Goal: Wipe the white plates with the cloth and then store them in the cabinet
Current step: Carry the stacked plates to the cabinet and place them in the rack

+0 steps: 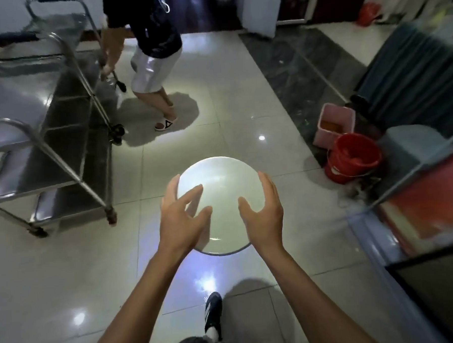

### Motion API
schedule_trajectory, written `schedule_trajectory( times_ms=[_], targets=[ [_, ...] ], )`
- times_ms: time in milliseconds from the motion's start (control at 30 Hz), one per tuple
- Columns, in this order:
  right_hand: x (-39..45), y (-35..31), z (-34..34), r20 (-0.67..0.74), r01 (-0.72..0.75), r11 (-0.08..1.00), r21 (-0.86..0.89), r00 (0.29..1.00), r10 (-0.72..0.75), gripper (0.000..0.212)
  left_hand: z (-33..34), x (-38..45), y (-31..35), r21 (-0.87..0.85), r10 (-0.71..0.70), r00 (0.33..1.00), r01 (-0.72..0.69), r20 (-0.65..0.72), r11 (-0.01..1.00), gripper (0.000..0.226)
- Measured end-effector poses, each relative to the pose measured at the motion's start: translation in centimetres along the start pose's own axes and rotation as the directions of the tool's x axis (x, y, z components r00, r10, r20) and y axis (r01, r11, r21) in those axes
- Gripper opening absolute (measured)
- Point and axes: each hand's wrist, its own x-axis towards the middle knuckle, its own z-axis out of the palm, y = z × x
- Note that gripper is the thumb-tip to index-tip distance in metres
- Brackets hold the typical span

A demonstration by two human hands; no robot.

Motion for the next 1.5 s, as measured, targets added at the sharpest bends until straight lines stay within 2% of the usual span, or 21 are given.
schedule_trajectory(
  times_ms=[200, 300, 467, 633, 767, 933, 1067, 1300, 1500],
  targets=[
    [4.2, 2.2, -3.8, -0.164, -0.028, 0.985, -0.173, 0.987, -0.001, 0.069, 6.9, 6.2, 2.0, -0.072, 0.122, 0.968, -0.109, 0.219, 0.992, 0.046],
    [5.1, 3.6, -6.1, -0.259, -0.114, 0.967, -0.229, 0.965, 0.052, 0.071, 10.6, 8.0, 3.5, -0.079, 0.179, 0.926, -0.162, 0.333, 0.984, 0.046],
    [4.5, 6.3, -11.2, -0.449, -0.264, 0.943, -0.2, 0.88, 0.151, 0.07, 17.0, 8.2, 7.3, -0.074, 0.289, 0.807, -0.294, 0.515, 0.953, 0.048],
    [2.9, 9.2, -17.5, -0.591, -0.363, 0.917, -0.164, 0.78, 0.203, 0.066, 24.1, 6.3, 12.1, -0.189, 0.368, 0.666, -0.328, 0.648, 0.926, 0.059],
    [2.1, 11.5, -24.0, -0.676, -0.398, 0.906, -0.141, 0.708, 0.206, 0.058, 31.0, 3.8, 16.3, -0.158, 0.44, 0.554, -0.482, 0.707, 0.862, 0.045],
    [1.4, 13.5, -31.9, -0.779, -0.408, 0.912, -0.04, 0.584, 0.228, 0.062, 39.0, 0.9, 22.1, -0.23, 0.522, 0.407, -0.58, 0.749, 0.781, 0.046],
    [0.5, 14.9, -37.9, -0.837, -0.366, 0.93, 0.027, 0.501, 0.221, 0.057, 44.4, -2.1, 26.2, -0.296, 0.553, 0.341, -0.575, 0.761, 0.763, 0.049],
    [-1.2, 17.6, -46.6, -0.907, -0.442, 0.896, 0.041, 0.359, 0.219, 0.058, 52.4, -6.9, 32.3, -0.4, 0.595, 0.179, -0.588, 0.784, 0.703, 0.05],
    [-1.6, 20.6, -54.0, -0.956, -0.529, 0.841, 0.109, 0.176, 0.235, 0.057, 61.2, -10.8, 36.8, -0.467, 0.587, 0.056, -0.548, 0.808, 0.694, 0.051]
  ],
)
